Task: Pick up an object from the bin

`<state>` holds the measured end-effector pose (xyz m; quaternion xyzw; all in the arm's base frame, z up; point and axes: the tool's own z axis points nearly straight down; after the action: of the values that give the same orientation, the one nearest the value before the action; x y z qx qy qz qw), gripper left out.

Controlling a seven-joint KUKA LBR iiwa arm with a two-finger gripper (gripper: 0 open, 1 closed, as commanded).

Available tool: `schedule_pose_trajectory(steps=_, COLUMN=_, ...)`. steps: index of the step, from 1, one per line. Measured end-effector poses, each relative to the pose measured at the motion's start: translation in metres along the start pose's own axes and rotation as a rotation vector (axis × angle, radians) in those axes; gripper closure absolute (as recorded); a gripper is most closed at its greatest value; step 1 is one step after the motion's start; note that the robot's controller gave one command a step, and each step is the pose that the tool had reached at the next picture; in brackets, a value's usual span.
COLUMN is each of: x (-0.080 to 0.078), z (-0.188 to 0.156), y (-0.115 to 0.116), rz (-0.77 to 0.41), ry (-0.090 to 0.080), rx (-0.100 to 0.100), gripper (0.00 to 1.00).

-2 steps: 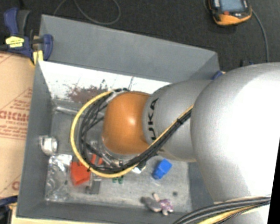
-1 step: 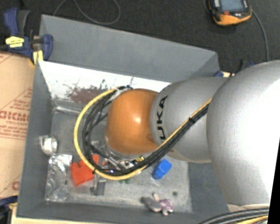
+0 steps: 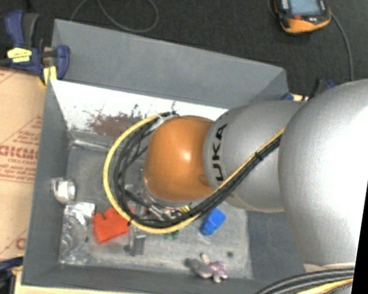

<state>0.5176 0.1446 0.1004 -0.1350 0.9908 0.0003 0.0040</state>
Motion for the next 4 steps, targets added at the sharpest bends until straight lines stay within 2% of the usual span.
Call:
schedule_pose_trajectory(steps=1, x=-0.004, z=0.03, y=-0.014, rz=0.075, ry=0.003, rx=-0.002, gripper=0.0)
schedule_pose_trajectory(steps=2, x=-0.005, z=0.03, y=-0.014, rz=0.076, ry=0.001, rx=-0.003, gripper=0.0)
schedule_pose_trajectory(steps=3, x=-0.005, z=0.028, y=-0.014, rz=0.078, ry=0.0, rx=-0.003, gripper=1.0)
schedule_pose_trajectory(steps=4, x=-0.007, z=0.003, y=-0.015, rz=0.08, ry=0.0, rx=-0.002, gripper=1.0)
